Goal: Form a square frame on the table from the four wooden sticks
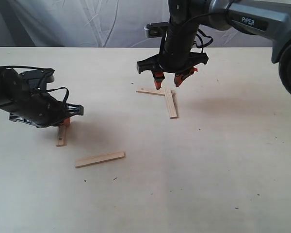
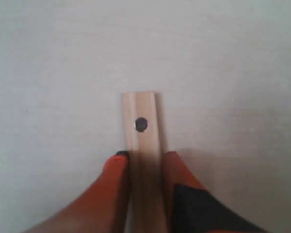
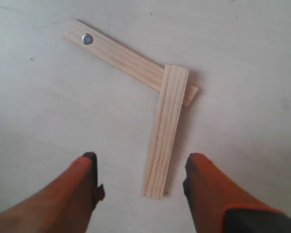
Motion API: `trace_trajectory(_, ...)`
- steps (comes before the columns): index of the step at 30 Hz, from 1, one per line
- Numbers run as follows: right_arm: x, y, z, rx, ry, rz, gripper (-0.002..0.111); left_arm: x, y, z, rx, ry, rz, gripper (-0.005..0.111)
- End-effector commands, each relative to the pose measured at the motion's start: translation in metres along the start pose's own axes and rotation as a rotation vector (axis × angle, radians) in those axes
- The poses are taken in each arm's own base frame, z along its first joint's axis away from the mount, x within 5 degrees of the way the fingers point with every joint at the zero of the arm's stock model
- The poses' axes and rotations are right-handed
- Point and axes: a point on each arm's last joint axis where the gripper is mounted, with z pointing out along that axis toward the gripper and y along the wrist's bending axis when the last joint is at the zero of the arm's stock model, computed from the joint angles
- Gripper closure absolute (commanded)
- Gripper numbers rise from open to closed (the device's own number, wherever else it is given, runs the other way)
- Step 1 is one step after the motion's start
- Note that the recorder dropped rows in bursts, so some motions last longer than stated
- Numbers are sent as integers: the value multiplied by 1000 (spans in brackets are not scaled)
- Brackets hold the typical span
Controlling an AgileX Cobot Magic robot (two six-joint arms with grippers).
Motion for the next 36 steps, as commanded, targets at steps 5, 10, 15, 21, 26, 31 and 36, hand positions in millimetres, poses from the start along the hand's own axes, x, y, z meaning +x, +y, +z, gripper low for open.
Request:
trace_trajectory(5, -5, -11, -12, 9, -41, -8, 55, -28, -20, -14, 61, 59, 68, 107)
trace_trajectory(10, -11, -47, -30, -24, -84, 74, 55, -54, -63, -29, 134, -21, 199, 107)
trace_trajectory(15, -8, -83, -36, -81, -34, 127, 55, -64, -104, -23, 184, -42, 290, 107)
trace_trajectory(21, -7, -89, -35, -45, -27, 98, 55, -70, -89, -36, 31, 23, 253, 107)
trace_trajectory(26, -12, -86, -36, -86, -79, 94, 55, -37, -77, -42, -121, 62, 237, 107)
trace_trajectory(31, -12, -85, -36, -89, -82, 65, 55, -4, -72, -44, -130, 38, 168, 101)
trace_trajectory(36, -12, -85, -36, -88, -83, 58, 55, 3, -67, -38, -105, 20, 162, 72)
